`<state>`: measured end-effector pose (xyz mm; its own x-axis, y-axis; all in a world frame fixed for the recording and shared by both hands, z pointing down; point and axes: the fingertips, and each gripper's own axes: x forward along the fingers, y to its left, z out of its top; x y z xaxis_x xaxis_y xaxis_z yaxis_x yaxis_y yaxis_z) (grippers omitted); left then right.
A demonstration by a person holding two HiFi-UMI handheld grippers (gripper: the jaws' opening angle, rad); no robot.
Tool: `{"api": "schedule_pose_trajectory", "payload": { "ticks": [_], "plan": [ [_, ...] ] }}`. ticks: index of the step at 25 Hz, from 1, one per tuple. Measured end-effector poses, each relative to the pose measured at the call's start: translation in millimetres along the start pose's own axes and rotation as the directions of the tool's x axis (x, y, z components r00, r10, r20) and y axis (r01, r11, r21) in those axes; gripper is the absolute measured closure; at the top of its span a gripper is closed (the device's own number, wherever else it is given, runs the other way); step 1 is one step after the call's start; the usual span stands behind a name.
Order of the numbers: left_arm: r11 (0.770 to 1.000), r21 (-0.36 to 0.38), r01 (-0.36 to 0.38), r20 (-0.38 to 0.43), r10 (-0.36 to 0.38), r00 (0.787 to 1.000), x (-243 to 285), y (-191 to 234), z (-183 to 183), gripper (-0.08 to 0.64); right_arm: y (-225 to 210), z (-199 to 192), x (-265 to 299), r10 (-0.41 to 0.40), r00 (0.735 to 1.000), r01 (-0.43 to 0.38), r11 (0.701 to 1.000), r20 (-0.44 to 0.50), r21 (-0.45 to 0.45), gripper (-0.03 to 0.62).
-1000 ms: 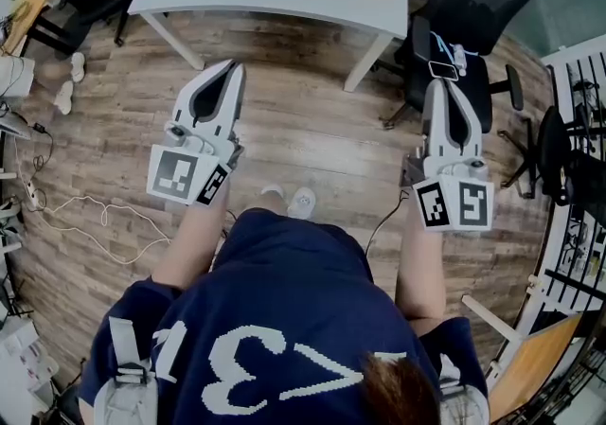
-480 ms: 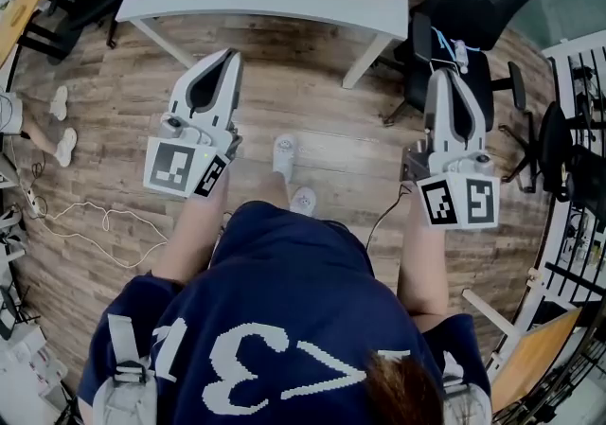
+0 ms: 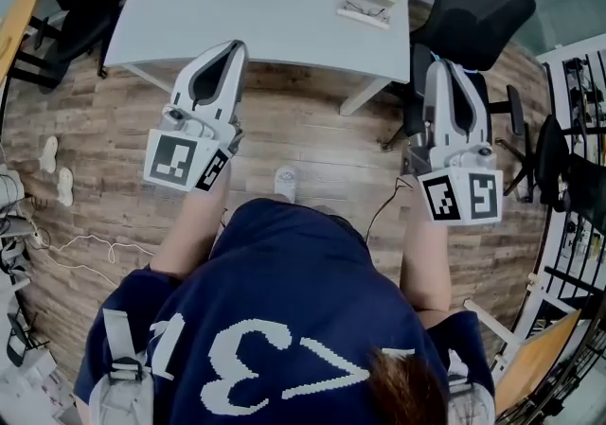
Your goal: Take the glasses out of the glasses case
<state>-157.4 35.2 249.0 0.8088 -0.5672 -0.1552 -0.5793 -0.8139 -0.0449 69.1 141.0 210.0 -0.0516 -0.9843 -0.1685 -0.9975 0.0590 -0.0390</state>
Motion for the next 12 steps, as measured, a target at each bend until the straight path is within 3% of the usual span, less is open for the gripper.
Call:
{"api": "schedule_pose_trajectory", "payload": {
  "ticks": [12],
  "plan": [
    [0.999,-0.043,0.012,-0.043,-0.014,0.999,75.9,46.0,-32.7,0.543,-48.6,-28.1,73.8,-0.031,0.998,0.032,0.999,-0.054,0.015,0.561]
  ]
}}
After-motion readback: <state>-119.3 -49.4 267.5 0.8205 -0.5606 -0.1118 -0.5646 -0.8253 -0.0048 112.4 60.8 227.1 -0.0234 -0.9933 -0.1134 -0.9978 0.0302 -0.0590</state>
